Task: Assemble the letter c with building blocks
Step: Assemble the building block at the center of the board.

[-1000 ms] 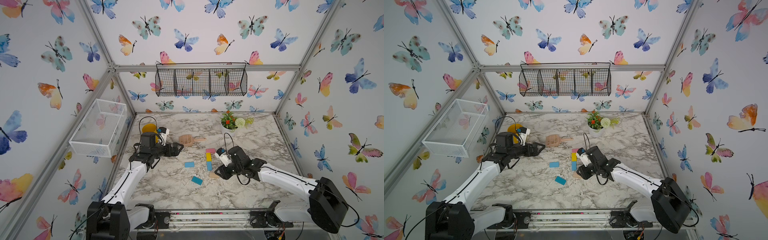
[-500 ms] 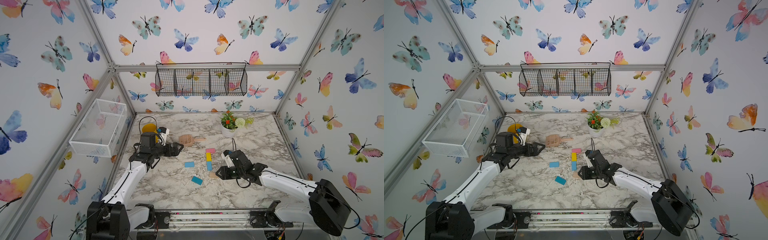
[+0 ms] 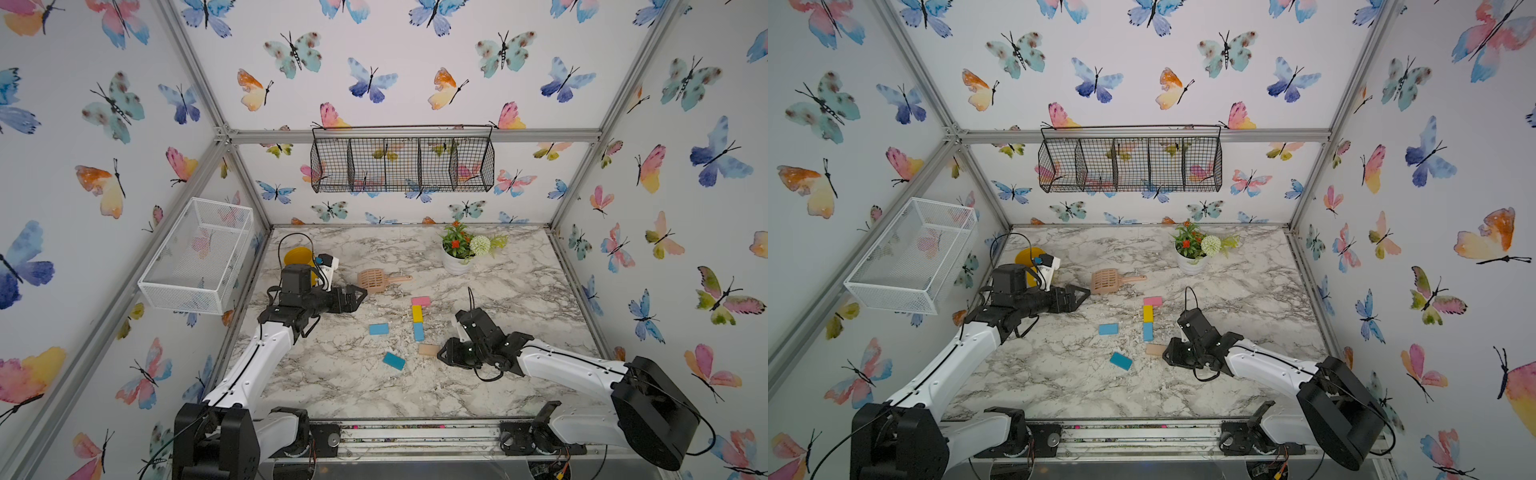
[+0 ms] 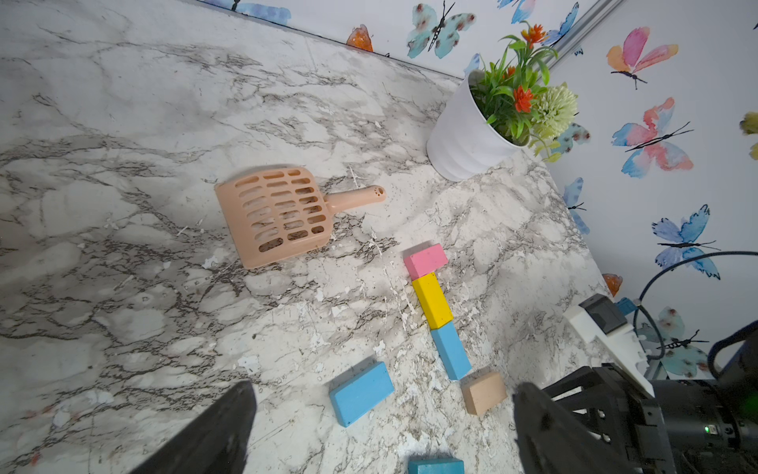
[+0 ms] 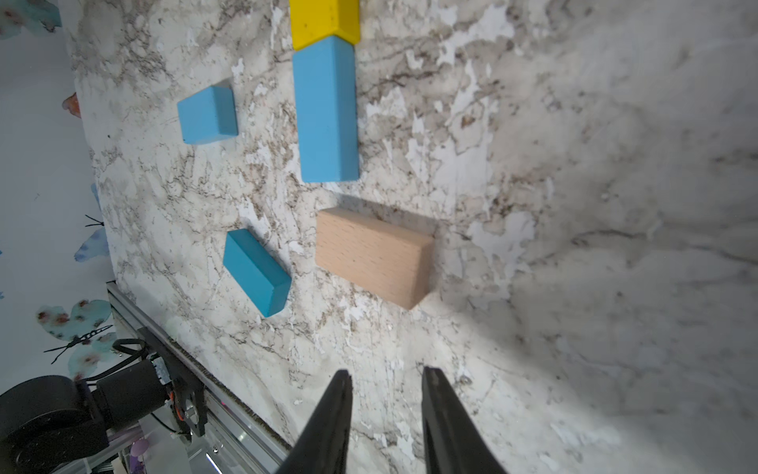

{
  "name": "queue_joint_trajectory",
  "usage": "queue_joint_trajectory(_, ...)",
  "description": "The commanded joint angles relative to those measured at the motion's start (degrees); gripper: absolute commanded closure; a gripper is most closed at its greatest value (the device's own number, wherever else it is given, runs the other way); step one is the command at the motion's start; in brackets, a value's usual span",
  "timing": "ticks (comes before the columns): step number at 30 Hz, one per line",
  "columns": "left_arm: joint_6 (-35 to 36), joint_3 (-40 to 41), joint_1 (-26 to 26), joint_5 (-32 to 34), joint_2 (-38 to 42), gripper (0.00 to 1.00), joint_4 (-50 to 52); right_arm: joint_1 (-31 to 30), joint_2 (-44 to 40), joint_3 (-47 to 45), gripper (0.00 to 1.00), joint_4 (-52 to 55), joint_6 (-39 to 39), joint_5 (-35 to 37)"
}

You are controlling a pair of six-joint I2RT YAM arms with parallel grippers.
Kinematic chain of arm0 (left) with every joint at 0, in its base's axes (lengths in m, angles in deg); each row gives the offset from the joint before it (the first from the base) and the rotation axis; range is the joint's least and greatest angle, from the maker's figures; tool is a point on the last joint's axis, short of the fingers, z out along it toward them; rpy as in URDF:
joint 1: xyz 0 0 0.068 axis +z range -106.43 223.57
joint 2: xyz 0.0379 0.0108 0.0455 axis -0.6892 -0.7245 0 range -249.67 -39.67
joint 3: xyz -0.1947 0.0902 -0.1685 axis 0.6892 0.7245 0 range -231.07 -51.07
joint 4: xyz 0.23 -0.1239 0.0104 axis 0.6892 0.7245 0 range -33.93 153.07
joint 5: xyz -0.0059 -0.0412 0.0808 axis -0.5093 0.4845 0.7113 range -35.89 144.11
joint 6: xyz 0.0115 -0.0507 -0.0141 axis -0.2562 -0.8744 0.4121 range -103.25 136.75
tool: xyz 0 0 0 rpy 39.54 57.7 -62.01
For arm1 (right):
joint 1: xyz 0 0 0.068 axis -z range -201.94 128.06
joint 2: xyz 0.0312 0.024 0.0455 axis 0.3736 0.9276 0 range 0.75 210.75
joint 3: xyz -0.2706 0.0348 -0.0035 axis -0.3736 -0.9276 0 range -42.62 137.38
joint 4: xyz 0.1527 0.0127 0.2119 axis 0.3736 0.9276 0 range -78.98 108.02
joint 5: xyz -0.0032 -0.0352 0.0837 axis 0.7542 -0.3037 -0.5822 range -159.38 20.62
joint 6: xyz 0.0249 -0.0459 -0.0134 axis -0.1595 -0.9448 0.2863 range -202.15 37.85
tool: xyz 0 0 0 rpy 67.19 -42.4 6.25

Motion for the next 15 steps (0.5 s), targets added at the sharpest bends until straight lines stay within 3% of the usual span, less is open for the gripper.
queue_joint_trajectory(1,0.58,0.67,0.34,-0.77,0.69,0.02,-0.17,-0.16,1.11,-0.83,0.69,-3.25,2.53,0.27)
queue_joint_trajectory(15,0.57,0.67,0.41,-0.78,0.87,0.02,-0.16,-0.09,3.74,-3.05,0.7,-11.35,8.68,0.5)
